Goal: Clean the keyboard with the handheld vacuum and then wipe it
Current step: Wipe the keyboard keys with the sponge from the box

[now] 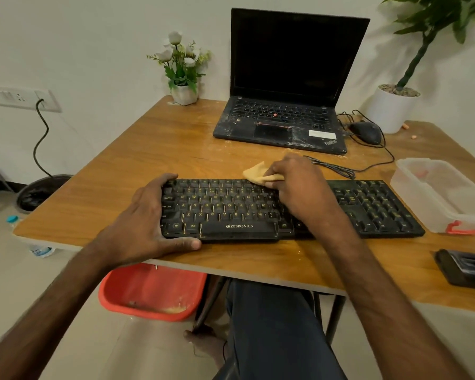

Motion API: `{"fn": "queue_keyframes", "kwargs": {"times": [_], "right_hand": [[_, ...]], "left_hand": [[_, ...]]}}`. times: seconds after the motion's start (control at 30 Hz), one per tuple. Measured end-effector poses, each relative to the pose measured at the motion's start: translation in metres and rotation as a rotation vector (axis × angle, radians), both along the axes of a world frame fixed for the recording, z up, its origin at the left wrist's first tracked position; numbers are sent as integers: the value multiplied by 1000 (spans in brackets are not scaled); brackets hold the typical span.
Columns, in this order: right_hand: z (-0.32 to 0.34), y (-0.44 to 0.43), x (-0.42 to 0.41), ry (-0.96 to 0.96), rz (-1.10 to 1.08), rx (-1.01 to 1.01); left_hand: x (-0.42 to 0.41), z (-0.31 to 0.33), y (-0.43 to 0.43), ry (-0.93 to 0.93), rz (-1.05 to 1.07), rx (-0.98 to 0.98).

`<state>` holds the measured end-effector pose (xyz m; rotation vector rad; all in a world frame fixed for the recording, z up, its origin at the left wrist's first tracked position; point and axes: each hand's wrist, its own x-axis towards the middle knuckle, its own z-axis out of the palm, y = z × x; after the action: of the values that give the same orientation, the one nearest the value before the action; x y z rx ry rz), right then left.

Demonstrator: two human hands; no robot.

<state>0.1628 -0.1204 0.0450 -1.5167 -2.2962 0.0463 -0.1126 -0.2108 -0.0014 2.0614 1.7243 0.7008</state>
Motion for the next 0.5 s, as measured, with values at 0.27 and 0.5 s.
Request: {"fn": "queue_keyframes", "kwargs": {"times": [0.27, 0.5], "right_hand": [[-5, -20, -63, 58, 165, 24], [1, -13, -8, -6, -85, 18]], "left_hand": [[-2, 3, -3, -7, -40, -23], [0, 2, -6, 8, -1, 3]]}}
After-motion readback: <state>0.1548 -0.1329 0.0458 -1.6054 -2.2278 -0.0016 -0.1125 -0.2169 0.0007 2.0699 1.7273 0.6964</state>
